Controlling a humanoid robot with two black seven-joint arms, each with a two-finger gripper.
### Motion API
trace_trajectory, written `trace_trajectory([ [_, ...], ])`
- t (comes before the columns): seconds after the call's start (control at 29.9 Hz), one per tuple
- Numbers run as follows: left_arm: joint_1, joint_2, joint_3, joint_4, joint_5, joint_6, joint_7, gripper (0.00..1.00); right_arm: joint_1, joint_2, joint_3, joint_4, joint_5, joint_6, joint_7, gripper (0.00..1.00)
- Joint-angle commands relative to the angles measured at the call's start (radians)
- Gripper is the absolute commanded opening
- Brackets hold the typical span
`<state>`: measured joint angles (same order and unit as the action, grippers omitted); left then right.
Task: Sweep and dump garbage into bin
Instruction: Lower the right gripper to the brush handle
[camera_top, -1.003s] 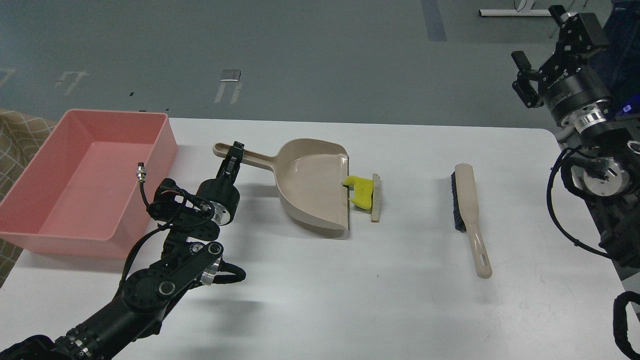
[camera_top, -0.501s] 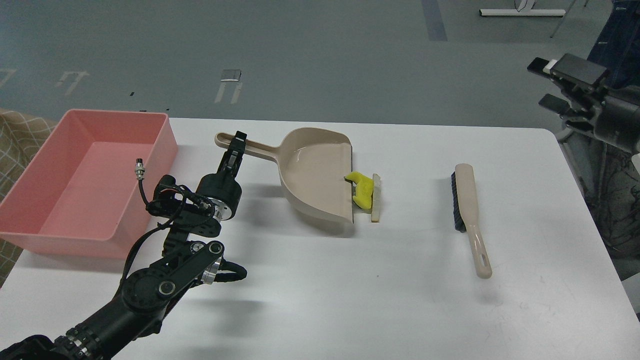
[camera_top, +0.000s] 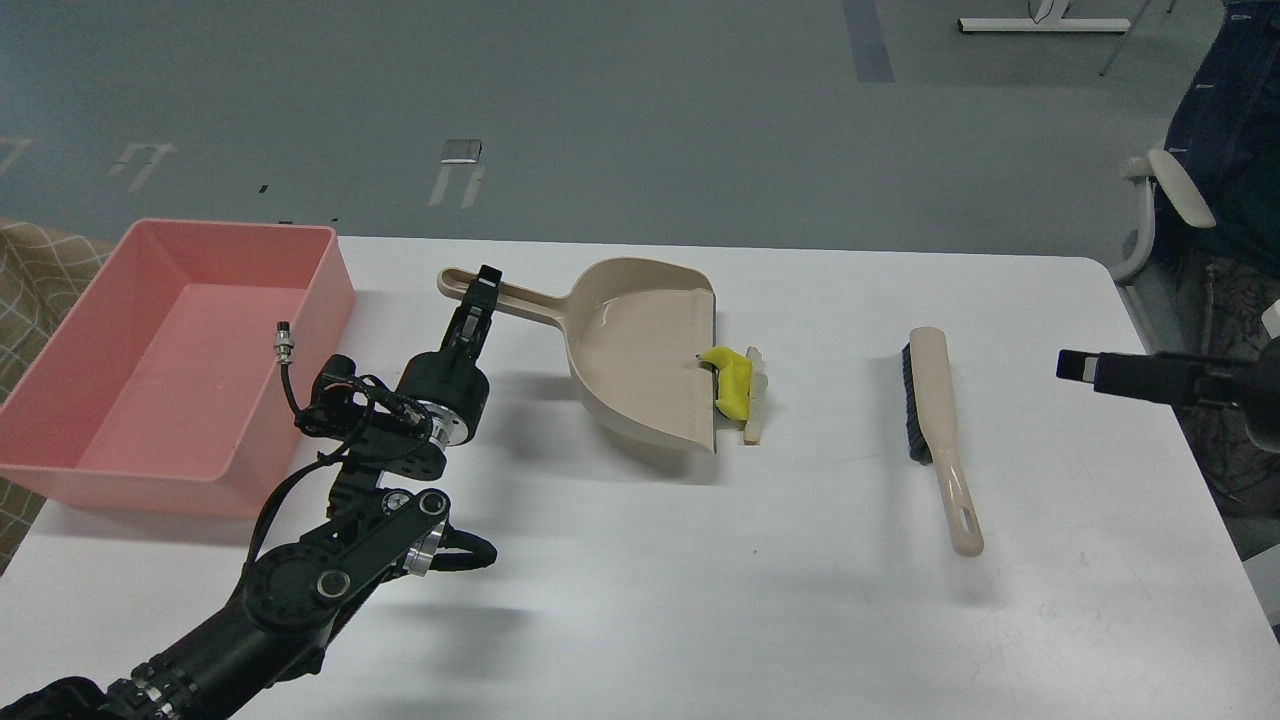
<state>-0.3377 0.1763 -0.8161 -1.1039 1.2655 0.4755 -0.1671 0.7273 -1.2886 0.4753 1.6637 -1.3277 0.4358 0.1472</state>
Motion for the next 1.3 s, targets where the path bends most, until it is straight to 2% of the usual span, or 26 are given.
trace_trajectory([
  [0.0, 0.003, 0.002, 0.0, -0.014, 0.0, -0.001, 0.0, 0.0, -0.002, 0.008, -0.033, 0.005, -0.095, 0.0, -0.001, 1.0],
  [0.13, 0.009, 0.005, 0.002, -0.027, 0.0, -0.001, -0.002, 0.0, -0.012, 0.055, -0.055, 0.004, -0.114, 0.0, -0.052, 1.0],
  [0.27, 0.013, 0.006, 0.018, -0.027, 0.0, -0.001, -0.006, 0.0, -0.04, 0.098, -0.066, 0.001, -0.119, 0.0, -0.078, 0.98],
  [0.47, 0.011, 0.012, 0.04, -0.028, 0.0, -0.001, -0.012, 0.0, -0.055, 0.163, -0.067, -0.009, -0.119, 0.0, -0.11, 0.87],
  [0.57, 0.013, 0.012, 0.04, -0.028, 0.0, -0.001, -0.012, 0.0, -0.086, 0.19, -0.067, -0.021, -0.123, -0.002, -0.138, 0.85],
  [0.77, 0.016, 0.014, 0.04, -0.028, 0.0, 0.0, -0.012, 0.0, -0.097, 0.262, -0.067, -0.058, -0.123, -0.002, -0.153, 0.85],
  [1.1, 0.02, 0.017, 0.04, -0.034, 0.0, 0.0, -0.012, 0.0, -0.106, 0.296, -0.067, -0.062, -0.125, -0.002, -0.181, 0.85],
  [1.27, 0.02, 0.019, 0.038, -0.034, 0.0, 0.0, -0.014, 0.0, -0.108, 0.308, -0.067, -0.073, -0.125, -0.002, -0.189, 0.77],
])
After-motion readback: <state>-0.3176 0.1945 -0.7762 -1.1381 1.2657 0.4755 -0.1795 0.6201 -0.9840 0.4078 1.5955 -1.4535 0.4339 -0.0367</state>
